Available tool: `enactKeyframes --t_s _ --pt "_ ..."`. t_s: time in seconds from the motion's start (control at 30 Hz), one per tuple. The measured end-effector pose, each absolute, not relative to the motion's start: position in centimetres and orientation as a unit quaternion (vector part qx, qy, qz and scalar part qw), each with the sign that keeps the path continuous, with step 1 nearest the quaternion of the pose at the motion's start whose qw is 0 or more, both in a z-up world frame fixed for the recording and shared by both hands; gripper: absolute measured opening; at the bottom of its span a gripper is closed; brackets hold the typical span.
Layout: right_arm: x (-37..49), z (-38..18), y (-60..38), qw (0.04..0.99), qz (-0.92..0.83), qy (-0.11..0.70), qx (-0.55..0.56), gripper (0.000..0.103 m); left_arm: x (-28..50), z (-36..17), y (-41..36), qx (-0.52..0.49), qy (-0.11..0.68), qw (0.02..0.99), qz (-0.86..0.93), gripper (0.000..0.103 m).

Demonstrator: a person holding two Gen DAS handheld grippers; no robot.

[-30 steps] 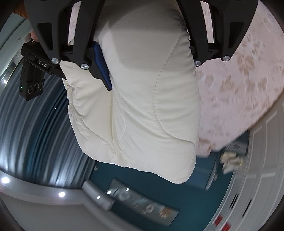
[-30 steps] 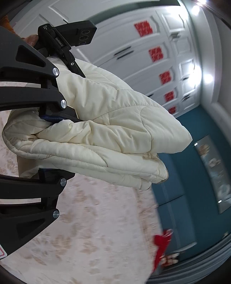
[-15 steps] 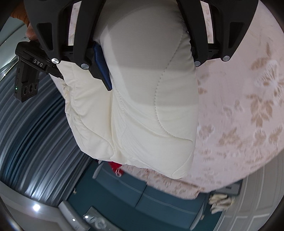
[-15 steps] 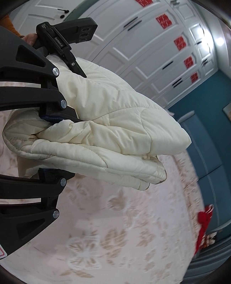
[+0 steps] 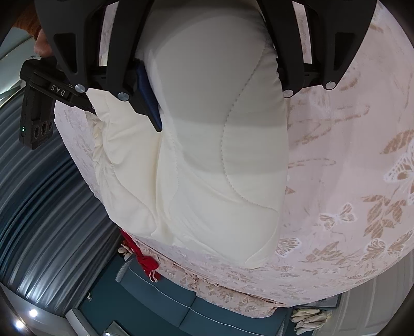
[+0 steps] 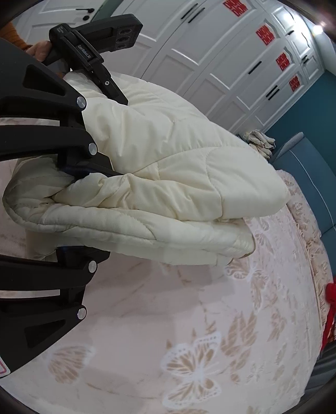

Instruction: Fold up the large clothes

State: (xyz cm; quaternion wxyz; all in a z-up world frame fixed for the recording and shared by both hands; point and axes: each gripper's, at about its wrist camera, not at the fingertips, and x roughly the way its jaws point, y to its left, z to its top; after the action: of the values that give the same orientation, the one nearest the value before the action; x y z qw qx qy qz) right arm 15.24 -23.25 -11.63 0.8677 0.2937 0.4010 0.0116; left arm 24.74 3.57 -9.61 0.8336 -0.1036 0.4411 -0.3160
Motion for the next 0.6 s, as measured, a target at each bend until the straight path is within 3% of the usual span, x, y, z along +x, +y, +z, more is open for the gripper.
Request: enactKeyframes --t_s 0.13,0.3,0.4,0.53,0.6 --pt "15.2 -12.3 -23.3 0.862 0.007 0.407 0.301 0.045 24.8 -10.2 3.3 -0.102 0.449 0.835 -0.302 0.067" --pt "15.2 -11.3 -24.2 0.847 -0.015 0.431 0.311 0.061 25.2 -9.9 3.8 -0.114 0.477 0.833 -0.255 0.081" --pt "13.9 -8.2 -24.6 0.853 -0.030 0.435 0.288 0.062 24.8 -8.1 4.3 -0.097 0.486 0.841 -0.215 0.083" --pt "11.0 -2.7 -24.9 0.877 -0.081 0.398 0.258 0.062 22.8 -2.5 4.5 -0.026 0.441 0.886 -0.144 0.083" --pt "10.3 -0.3 -24.1 0.889 -0.072 0.382 0.242 0.043 22.2 -0.4 3.9 0.013 0.423 0.898 -0.117 0.084"
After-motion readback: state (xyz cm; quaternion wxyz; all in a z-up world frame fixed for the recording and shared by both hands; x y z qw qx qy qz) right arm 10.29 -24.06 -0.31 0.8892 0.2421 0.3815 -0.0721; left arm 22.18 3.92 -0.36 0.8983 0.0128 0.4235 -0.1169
